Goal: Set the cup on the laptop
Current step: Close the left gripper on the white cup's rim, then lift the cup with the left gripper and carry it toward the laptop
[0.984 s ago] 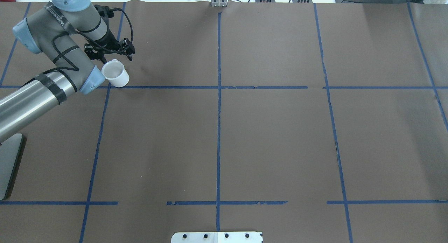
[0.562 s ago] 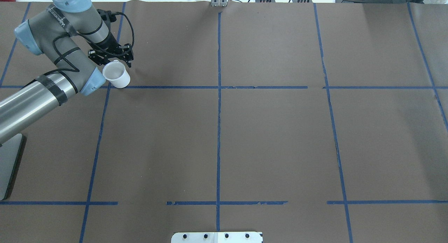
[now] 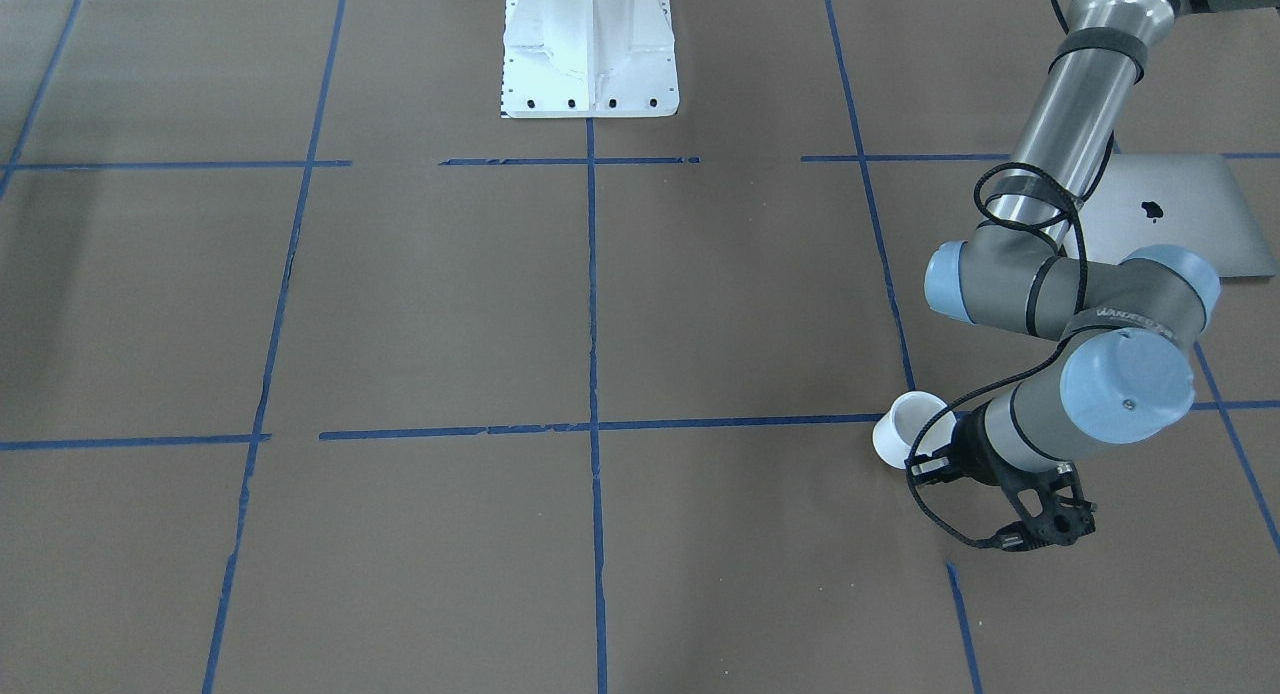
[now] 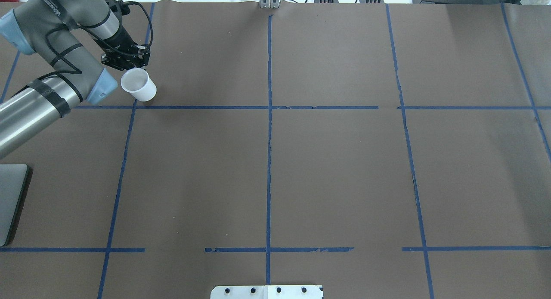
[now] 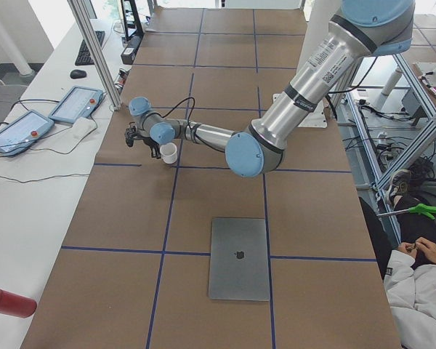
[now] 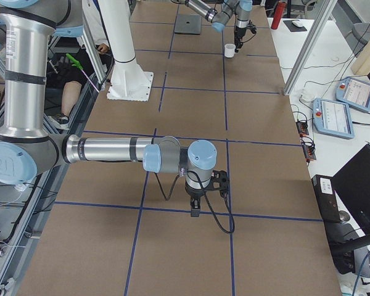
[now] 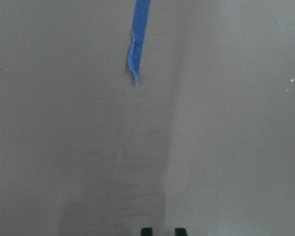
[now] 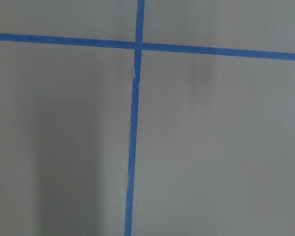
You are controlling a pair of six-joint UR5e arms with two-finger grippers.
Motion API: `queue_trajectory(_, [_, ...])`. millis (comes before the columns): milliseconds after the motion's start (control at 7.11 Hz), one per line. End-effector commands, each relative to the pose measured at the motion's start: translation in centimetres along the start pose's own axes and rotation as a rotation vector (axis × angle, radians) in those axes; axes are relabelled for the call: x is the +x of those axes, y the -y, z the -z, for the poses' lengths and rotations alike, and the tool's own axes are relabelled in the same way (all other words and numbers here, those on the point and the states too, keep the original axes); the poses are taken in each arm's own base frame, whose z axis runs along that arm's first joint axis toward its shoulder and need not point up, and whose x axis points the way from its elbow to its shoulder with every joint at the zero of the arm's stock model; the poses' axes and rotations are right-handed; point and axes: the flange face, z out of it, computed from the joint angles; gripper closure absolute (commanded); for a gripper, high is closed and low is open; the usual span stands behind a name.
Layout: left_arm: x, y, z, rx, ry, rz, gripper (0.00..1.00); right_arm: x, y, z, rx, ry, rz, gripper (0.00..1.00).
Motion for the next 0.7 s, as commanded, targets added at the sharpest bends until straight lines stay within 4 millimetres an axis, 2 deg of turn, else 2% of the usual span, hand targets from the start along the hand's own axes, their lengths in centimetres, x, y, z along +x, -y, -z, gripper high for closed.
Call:
queue_trajectory(0, [-3.6,1.8,2.2,0.027,0.007,-0.022,1.00,0.0,0.0,0.0,0.000,0.000,0.000,0.00])
queue_trajectory(141, [-7.5,1.9,3.8,0.036,0.026,-0.063,1.00,0.0,0.0,0.0,0.000,0.000,0.002,0.00])
queue_trajectory(281, [-11.4,1.2,6.7,0.058,0.036,-0.112,1.00,0.0,0.0,0.0,0.000,0.000,0.000,0.00])
queue_trajectory(422, [-15.6,0.1,9.8,0.074,0.054,-0.156,1.00,0.0,0.0,0.0,0.000,-0.002,0.000,0.00])
queue_trajectory(562, [-19.3,-2.4,11.7,0.063,0.080,-0.214,1.00,0.0,0.0,0.0,0.000,0.000,0.000,0.00])
